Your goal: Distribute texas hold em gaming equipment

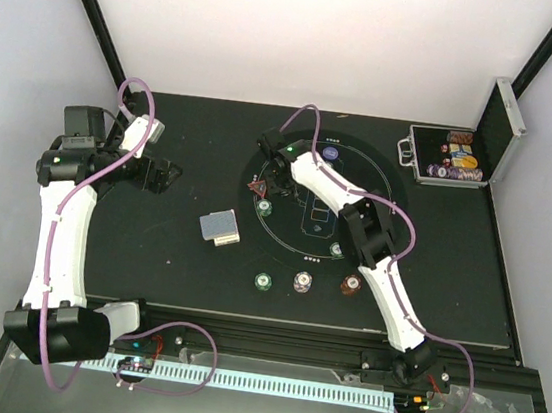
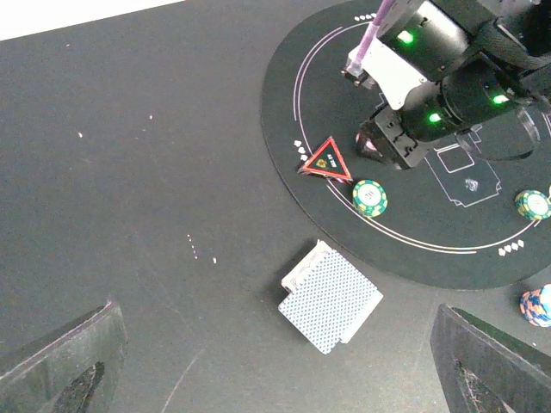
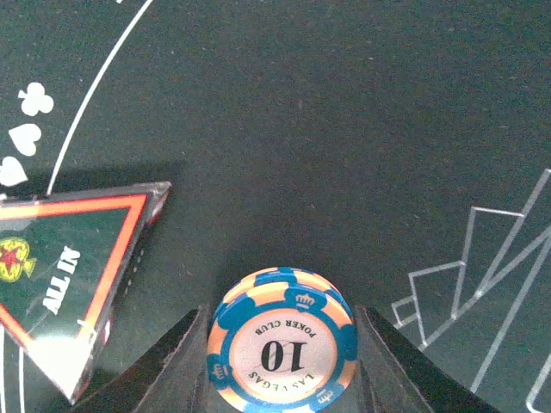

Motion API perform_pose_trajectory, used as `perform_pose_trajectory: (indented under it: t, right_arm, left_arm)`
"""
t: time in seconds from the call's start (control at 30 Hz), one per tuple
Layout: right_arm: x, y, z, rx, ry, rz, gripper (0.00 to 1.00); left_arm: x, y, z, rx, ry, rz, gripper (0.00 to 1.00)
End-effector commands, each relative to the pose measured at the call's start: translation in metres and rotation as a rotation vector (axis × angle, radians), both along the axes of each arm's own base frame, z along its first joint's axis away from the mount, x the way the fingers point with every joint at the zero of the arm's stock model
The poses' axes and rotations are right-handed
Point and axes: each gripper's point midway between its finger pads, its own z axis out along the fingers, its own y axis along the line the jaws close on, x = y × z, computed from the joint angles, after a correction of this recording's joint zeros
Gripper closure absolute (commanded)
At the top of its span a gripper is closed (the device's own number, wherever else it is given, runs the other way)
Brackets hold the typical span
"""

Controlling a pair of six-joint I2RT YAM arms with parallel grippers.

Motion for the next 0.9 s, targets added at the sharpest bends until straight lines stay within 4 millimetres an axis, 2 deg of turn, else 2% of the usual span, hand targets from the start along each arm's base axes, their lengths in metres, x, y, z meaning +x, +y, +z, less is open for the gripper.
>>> perform_pose_trajectory:
  t: [0.0, 0.2, 0.3, 0.37, 0.47, 0.57, 0.73, 0.87]
  right_arm:
    - [0.001, 0.014, -0.003, 0.064, 0.031, 0.012, 0.80]
    - [0.000, 0.025, -0.006, 0.120, 0.052, 0.013, 0.80]
    - [0.000, 0.024, -0.009, 0.111, 0.054, 0.014, 0.76]
    - [-0.001, 0.024, -0.012, 0.101, 0.061, 0.020, 0.68]
    - [-0.001, 0.021, -0.012, 0.086, 0.064, 0.022, 0.47]
    - [0.003, 0.020, 0.007, 0.083, 0.031, 0.023, 0.31]
    - [0.007, 0.014, 0.065, 0.104, -0.064, 0.022, 0.29]
    - [-0.011, -0.006, 0.097, 0.094, -0.087, 0.005, 0.31]
  left_arm:
    - [0.002, 0.000, 0.007, 0.004, -0.027, -0.015, 0.01]
    - [0.003, 0.001, 0.003, 0.008, -0.018, -0.015, 0.01]
    - [0.002, 0.001, 0.002, 0.008, -0.017, -0.015, 0.01]
    - [0.002, 0.001, 0.003, 0.009, -0.019, -0.015, 0.01]
    - [0.002, 0.000, 0.003, 0.007, -0.019, -0.017, 0.01]
    - [0.001, 0.000, 0.004, 0.003, -0.020, -0.018, 0.01]
    - [0.000, -0.002, 0.005, -0.005, -0.025, -0.026, 0.01]
    - [0.000, -0.003, 0.010, -0.006, -0.039, -0.026, 0.01]
